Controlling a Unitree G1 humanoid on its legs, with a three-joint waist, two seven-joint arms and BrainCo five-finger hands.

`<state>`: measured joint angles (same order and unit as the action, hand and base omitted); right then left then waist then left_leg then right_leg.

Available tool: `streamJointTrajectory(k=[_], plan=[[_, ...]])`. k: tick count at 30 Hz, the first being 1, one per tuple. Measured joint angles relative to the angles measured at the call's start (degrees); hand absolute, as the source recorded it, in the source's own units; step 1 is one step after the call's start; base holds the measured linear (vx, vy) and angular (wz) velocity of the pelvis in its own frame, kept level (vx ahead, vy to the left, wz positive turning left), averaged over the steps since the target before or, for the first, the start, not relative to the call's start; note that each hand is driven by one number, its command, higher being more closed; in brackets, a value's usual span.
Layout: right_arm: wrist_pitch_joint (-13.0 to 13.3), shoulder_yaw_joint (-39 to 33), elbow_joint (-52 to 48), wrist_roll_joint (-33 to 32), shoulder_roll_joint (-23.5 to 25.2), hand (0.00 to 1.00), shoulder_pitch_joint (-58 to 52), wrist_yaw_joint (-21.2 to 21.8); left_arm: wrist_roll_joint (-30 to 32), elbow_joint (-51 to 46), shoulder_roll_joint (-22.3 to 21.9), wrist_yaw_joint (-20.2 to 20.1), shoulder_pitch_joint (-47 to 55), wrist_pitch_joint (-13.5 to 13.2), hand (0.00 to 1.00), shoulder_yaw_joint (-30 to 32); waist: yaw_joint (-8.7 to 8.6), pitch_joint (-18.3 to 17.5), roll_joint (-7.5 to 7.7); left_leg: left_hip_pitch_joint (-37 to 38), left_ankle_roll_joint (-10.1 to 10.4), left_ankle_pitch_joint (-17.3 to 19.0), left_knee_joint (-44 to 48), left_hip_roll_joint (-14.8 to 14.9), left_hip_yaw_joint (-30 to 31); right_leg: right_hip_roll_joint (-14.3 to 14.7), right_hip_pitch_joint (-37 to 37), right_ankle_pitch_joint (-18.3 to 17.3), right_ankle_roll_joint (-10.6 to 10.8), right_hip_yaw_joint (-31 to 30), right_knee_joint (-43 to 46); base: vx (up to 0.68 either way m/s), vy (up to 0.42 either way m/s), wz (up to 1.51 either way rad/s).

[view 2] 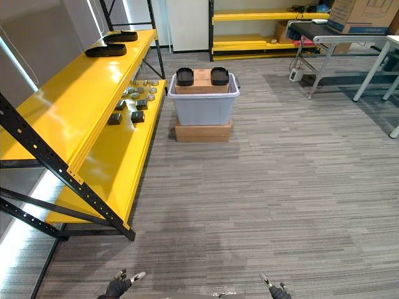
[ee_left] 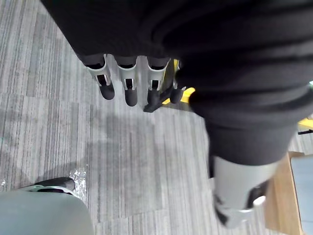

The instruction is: Walk over and take plastic housings, then place them on the shelf

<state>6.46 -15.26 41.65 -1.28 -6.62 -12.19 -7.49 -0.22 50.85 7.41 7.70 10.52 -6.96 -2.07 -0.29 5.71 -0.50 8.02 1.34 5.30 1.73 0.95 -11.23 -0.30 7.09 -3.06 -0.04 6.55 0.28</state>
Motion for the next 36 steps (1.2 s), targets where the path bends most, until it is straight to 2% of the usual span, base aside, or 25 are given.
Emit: streamJointTrajectory(k=[3, 6, 14, 23, 26, 29, 32, 33, 34, 36], plan=[[0.0, 0.0, -0.2, 2.1, -0.8, 0.00, -0.1, 0.1, 1.0, -2.0, -0.3, 0.0, 0.0, -0.1, 0.00, 0.0, -0.27, 0.8, 0.26, 0.8, 0.1, 0.0, -0.9, 0.1, 0.2, 0.2, 0.9, 0.0, 0.0, 1.0, -0.7, 0.04, -0.023, 0.03], [0.0, 0.0, -0.3, 3.5, -0.8, 0.00, -0.3, 0.3, 1.1, -4.4, -0.5, -0.1, 0.7, -0.3, 0.00, 0.2, -0.44, 1.2, 0.34, 1.1, 1.3, 0.3, -0.9, 0.1, 0.0, 0.1, 1.5, -0.4, 0.6, 1.3, -0.7, 0.05, -0.020, 0.01], [-0.1, 0.3, -0.4, 4.2, -1.3, 0.00, -0.6, 1.5, 1.6, -10.4, -0.4, -0.1, 0.9, -0.8, 0.00, 0.5, -0.50, 1.6, -0.04, 1.8, 1.6, 0.5, -0.9, 0.1, 0.1, 0.0, 2.2, -1.4, 2.2, 1.7, -0.2, 0.00, -0.007, 0.01], [-0.1, 0.5, -0.5, 4.2, -2.5, 0.00, -0.7, 1.5, 3.1, -12.9, -0.4, -0.1, 2.1, -1.0, 0.00, 0.5, -0.55, 1.5, -0.23, 1.1, 1.7, 0.7, -0.9, 0.2, 0.0, -0.1, 0.8, -1.9, 1.5, 2.6, 0.6, -0.02, -0.012, 0.01], [-0.2, 0.5, -0.5, 4.1, -2.7, 0.00, -0.4, 1.5, 3.1, -13.8, -0.4, 0.0, 2.0, -1.0, 0.00, 0.6, -0.54, 1.6, -0.33, 0.1, 1.3, 0.9, -0.6, 0.3, -0.3, -0.1, -0.2, -2.0, 1.4, 2.6, 0.7, 0.00, -0.004, -0.01], [-0.3, 0.5, -0.5, 4.1, -2.9, 0.00, 0.9, 1.2, 3.0, -14.5, -0.4, 0.1, 2.1, -1.0, 0.00, 1.6, -0.39, 1.6, -0.55, -1.9, -0.7, 2.4, 1.7, 0.7, -1.8, 0.1, -2.5, -2.8, 0.8, 1.3, 2.6, -0.01, -0.003, -0.23], [-0.4, 0.3, -0.5, 3.6, -3.0, 0.00, 3.1, 0.9, 2.0, -15.0, -0.3, 0.3, 2.0, -1.0, 0.00, 2.9, -0.47, 1.9, -0.61, -4.6, -1.4, 5.7, 5.7, 0.7, -3.3, -1.1, -7.8, -8.4, 2.4, 0.6, 12.1, 0.04, 0.017, -0.22], [-0.6, 0.3, -0.4, 3.5, -3.0, 0.00, 3.0, 0.4, 1.9, -15.5, -0.3, 0.3, 2.0, -0.9, 0.00, 2.8, -0.56, 2.1, -0.39, -5.0, -1.9, 7.6, 8.1, 0.2, -3.3, -2.5, -9.8, -11.6, 3.6, 0.5, 17.8, 0.08, 0.048, -0.02], [-0.7, 0.3, -0.3, 3.5, -3.1, 0.00, 2.9, 0.1, 1.9, -15.7, -0.4, 0.3, 2.1, -0.9, 0.00, 2.7, -0.61, 2.3, -0.20, -5.1, -2.1, 8.8, 9.1, -0.1, -3.2, -3.2, -10.8, -13.0, 4.9, 0.7, 21.0, 0.08, 0.059, -0.16], [-0.9, 0.4, -0.3, 3.4, -3.2, 0.00, 3.0, 0.0, 0.9, -16.0, -0.2, 0.3, 2.3, -0.9, 0.00, 2.7, -0.76, 3.2, -0.58, -3.6, -3.6, 12.2, 11.2, -0.5, -3.3, -6.3, -17.6, -12.9, 5.3, 2.5, 38.9, 0.14, 0.083, -0.09]])
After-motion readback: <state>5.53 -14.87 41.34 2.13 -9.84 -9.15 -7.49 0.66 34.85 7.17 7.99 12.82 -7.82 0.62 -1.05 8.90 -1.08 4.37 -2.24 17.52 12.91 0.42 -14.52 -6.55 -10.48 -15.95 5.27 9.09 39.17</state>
